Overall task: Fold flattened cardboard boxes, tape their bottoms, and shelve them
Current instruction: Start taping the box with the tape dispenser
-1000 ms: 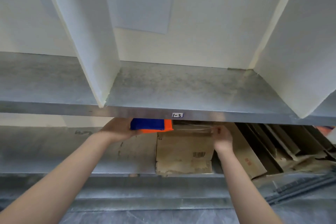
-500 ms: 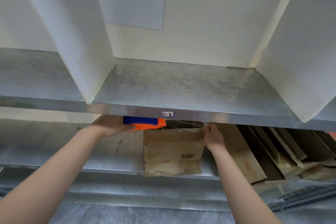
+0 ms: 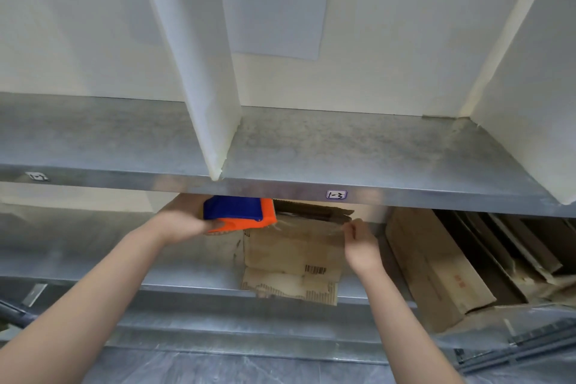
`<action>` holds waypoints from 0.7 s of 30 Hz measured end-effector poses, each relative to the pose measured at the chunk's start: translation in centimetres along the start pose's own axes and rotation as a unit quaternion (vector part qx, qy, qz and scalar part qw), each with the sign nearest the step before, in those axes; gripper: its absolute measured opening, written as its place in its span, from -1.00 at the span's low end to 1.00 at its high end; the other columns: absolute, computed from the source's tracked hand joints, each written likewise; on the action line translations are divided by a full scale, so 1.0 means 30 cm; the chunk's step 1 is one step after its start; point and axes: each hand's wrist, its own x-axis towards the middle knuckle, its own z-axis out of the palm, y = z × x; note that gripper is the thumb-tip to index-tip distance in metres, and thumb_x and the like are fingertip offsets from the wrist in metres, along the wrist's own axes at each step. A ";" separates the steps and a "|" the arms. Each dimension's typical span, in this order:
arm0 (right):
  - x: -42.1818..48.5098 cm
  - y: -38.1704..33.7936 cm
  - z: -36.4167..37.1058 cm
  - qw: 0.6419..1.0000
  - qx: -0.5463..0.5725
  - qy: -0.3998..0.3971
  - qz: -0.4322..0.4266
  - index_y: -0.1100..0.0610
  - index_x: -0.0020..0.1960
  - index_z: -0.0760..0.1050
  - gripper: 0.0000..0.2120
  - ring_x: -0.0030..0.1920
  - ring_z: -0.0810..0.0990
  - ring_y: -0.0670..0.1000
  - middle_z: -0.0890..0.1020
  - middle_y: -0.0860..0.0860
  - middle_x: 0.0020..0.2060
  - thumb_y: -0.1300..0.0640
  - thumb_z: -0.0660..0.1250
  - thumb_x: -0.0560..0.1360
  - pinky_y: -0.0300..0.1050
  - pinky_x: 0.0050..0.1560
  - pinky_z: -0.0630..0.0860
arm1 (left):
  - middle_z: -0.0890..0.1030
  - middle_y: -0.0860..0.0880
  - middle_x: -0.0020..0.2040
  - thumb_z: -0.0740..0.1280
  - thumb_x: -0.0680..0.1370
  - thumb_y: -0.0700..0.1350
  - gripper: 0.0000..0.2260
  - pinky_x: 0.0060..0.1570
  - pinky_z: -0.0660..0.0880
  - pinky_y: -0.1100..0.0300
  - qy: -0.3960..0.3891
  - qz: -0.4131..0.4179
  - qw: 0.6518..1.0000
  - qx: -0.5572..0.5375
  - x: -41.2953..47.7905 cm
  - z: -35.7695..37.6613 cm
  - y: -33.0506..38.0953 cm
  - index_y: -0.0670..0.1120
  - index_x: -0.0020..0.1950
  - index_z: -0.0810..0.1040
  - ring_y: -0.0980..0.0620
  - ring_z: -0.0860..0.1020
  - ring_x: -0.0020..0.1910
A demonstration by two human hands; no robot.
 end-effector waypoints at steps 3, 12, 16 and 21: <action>0.003 -0.023 -0.007 1.000 0.006 0.026 0.008 0.18 0.01 0.34 -0.81 -0.24 0.50 0.12 0.53 0.12 -0.20 0.09 0.05 0.67 -0.10 -0.26 0.32 | 0.56 0.16 0.07 0.46 0.47 -0.02 -0.70 0.10 0.45 0.18 -0.011 0.001 1.000 0.005 0.003 -0.018 0.010 0.16 0.13 0.46 0.11 0.51 0.08; -0.012 0.019 -0.026 0.993 0.095 0.053 0.046 0.06 -0.11 0.34 -0.81 -0.21 0.60 0.13 0.57 0.06 -0.23 0.10 0.09 0.67 0.03 -0.14 0.54 | 0.59 0.28 -0.06 0.39 0.48 0.16 -0.86 -0.04 0.51 0.27 -0.081 -0.013 0.995 -0.062 0.091 -0.033 0.064 0.38 -0.02 0.51 0.25 0.56 -0.06; -0.002 0.070 -0.002 0.993 0.101 0.033 0.042 -0.04 -0.13 0.34 -0.81 -0.16 0.65 0.11 0.63 0.09 -0.15 0.06 0.09 0.66 0.18 -0.08 0.62 | 0.61 0.24 -0.11 0.38 0.54 -0.03 -0.81 -0.04 0.48 0.40 -0.103 0.006 0.993 -0.059 0.130 -0.016 0.092 0.30 -0.06 0.52 0.30 0.56 -0.14; 0.016 0.084 0.015 0.996 0.078 0.033 0.030 -0.01 -0.17 0.31 -0.77 -0.18 0.64 0.21 0.63 0.18 -0.17 0.09 0.08 0.66 0.23 -0.14 0.60 | 0.56 0.06 -0.17 0.40 0.51 -0.24 -0.85 -0.39 0.39 0.49 -0.076 0.000 0.997 0.008 0.162 0.032 0.059 0.01 -0.04 0.54 0.16 0.51 -0.27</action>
